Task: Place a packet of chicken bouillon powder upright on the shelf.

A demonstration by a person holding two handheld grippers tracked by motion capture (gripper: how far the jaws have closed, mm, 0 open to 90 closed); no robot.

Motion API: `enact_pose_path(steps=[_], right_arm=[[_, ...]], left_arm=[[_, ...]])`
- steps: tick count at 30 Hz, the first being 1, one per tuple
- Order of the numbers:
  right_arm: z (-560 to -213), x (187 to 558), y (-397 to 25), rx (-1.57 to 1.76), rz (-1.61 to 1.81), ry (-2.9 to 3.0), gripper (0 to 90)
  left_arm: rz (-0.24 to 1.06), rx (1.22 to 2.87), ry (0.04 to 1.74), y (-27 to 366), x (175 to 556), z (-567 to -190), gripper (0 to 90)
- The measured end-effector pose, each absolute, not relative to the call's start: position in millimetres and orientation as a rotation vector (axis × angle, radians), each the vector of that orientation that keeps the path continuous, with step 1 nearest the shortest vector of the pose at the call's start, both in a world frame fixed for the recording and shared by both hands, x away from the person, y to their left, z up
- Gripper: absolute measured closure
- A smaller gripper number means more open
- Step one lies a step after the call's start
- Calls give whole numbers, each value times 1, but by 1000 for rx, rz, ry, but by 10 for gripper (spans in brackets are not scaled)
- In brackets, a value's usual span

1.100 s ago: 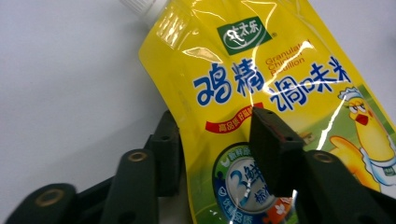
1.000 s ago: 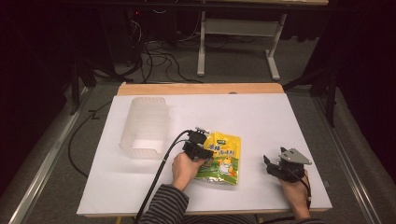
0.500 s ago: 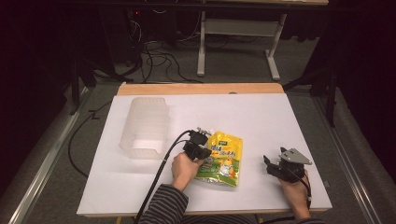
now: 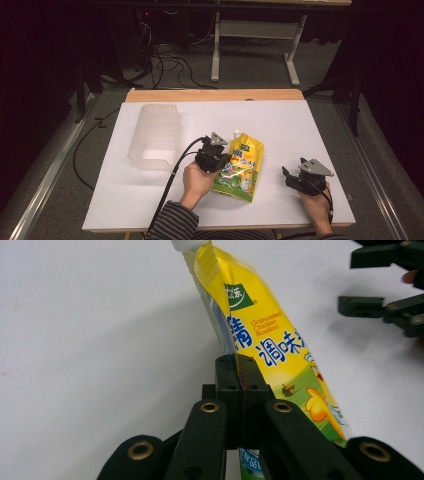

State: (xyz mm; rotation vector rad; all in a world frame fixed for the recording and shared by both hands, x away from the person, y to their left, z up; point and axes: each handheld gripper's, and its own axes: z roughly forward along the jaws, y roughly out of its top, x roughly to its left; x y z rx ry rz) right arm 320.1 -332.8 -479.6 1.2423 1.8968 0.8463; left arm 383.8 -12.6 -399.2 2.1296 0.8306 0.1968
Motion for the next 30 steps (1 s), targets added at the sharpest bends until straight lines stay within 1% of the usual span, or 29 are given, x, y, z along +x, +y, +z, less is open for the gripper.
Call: enact_pose_path(steps=[1,4,11,17,23,28,30], right_arm=[[-480,320,-333,1243,844,1896,274],[-480,320,-333,1243,843,1896,273],[-480,320,-333,1247,846,1897,273],[-480,320,-333,1247,846,1896,273],[-480,320,-333,1247,842,1897,273],[-480,320,-333,1247,842,1897,273],[-480,320,-333,1247,842,1897,273]], left_arm=[[221,2124,795,-11,380,-390,900],[246,2118,763,-9,376,-381,900],[281,2110,722,-1,372,-366,900],[312,2092,714,6,370,-356,900],[387,2090,704,17,366,-344,900],[405,2072,719,28,368,-339,900],[406,2051,733,38,370,-334,900]])
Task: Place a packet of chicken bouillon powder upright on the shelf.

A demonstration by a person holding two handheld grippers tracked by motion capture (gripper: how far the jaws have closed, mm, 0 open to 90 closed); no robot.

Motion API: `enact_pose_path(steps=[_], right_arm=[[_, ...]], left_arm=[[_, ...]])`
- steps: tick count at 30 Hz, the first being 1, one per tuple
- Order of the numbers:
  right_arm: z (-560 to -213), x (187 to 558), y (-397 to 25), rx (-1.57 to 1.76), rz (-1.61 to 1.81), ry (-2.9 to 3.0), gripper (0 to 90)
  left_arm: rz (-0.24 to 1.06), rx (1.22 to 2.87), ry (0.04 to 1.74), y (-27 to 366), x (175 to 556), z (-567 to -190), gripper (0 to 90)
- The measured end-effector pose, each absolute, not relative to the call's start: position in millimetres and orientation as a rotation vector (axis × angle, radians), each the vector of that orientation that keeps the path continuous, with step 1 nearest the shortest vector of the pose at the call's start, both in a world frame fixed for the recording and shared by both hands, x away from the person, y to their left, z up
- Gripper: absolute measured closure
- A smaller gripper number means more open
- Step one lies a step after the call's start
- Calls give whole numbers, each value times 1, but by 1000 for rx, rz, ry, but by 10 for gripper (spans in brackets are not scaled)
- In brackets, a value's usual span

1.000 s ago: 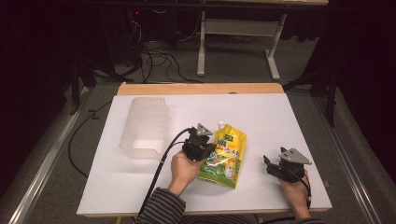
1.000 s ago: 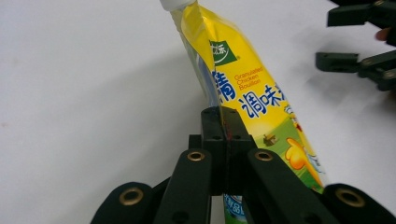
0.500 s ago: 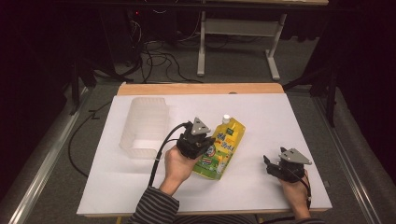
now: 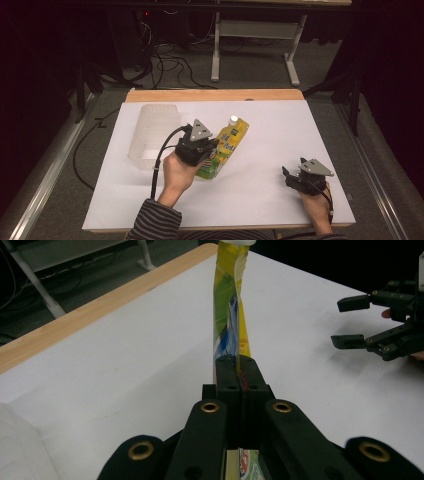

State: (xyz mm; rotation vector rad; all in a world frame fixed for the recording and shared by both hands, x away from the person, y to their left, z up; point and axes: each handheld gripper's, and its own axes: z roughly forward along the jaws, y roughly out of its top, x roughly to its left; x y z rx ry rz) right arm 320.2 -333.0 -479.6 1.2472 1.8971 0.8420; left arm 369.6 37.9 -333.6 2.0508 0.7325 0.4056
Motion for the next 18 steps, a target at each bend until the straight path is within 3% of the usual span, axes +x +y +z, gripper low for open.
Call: enact_pose_path(steps=[18], right_arm=[[-480,320,-333,1253,843,1894,272]], left_arm=[[489,1971,823,96,374,-309,900]])
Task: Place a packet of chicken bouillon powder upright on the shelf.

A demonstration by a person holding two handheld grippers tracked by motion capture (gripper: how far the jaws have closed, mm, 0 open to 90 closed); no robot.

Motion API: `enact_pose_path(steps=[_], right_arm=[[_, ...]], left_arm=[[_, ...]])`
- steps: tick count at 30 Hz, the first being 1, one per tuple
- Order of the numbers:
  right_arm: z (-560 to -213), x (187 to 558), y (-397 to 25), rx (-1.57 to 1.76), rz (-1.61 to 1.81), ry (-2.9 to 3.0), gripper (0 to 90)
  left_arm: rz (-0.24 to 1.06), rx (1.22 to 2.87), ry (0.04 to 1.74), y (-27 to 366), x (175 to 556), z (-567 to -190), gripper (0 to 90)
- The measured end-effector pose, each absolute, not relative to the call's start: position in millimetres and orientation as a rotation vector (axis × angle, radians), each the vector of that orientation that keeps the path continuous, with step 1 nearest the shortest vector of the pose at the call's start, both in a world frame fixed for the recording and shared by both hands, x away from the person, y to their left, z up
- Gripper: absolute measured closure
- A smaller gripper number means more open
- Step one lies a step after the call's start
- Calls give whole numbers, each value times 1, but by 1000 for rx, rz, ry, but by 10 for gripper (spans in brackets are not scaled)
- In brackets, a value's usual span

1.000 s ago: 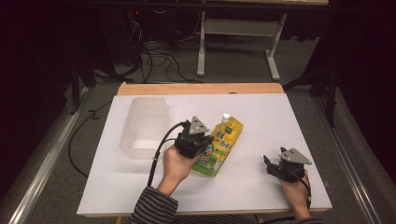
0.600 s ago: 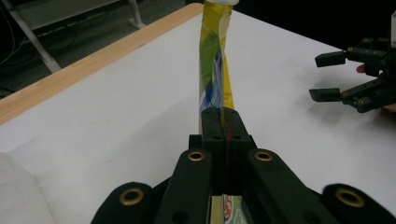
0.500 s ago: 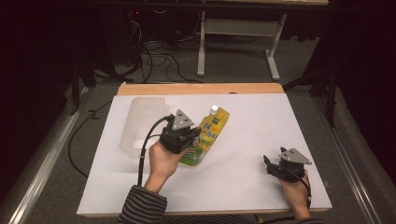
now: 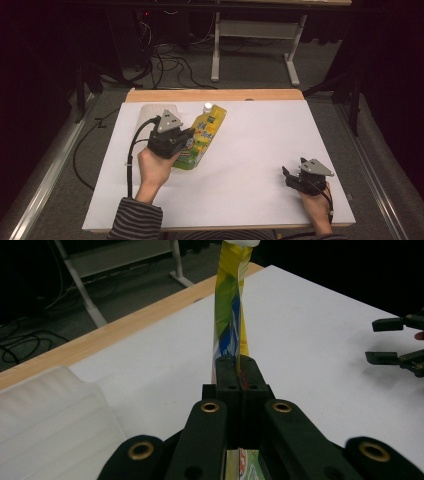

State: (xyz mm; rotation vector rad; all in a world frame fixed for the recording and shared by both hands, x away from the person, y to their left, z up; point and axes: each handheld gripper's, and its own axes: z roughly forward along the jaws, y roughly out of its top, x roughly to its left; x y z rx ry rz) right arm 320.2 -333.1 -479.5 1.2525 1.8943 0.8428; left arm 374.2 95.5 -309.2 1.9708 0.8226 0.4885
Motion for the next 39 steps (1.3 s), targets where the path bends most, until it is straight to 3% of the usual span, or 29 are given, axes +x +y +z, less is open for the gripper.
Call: enact_pose_path(steps=[18,39], right_arm=[[-480,321,-332,1244,829,1901,272],[-480,321,-331,1243,820,1906,273]], left_arm=[[599,1909,906,136,386,-297,900],[663,1895,991,161,403,-315,900]])
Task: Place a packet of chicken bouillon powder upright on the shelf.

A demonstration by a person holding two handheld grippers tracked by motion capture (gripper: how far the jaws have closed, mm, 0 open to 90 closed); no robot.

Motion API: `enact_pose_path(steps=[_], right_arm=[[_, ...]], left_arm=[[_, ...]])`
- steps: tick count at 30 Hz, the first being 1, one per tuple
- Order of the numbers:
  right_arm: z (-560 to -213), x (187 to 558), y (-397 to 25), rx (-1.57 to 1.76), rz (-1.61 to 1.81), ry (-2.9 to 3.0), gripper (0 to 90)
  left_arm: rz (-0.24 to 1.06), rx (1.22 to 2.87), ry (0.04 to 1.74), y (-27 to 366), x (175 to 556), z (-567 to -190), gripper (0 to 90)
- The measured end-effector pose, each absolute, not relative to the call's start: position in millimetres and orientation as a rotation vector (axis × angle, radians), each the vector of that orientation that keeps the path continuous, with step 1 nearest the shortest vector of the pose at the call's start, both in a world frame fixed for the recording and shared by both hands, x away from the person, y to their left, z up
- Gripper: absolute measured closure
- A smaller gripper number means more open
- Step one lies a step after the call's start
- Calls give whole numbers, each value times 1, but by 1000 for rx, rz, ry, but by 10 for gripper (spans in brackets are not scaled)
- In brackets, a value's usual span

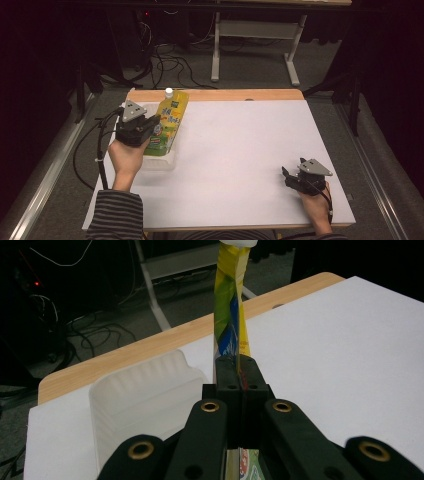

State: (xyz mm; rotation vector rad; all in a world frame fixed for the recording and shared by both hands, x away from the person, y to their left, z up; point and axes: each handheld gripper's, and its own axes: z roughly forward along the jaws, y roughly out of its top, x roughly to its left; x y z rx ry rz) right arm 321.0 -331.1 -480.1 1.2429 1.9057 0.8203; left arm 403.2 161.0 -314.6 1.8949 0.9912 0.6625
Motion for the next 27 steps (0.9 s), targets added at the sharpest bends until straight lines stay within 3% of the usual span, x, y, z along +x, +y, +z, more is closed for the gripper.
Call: enact_pose_path(steps=[27], right_arm=[[-480,321,-331,1241,810,1907,273]], left_arm=[[646,1932,973,164,414,-354,900]])
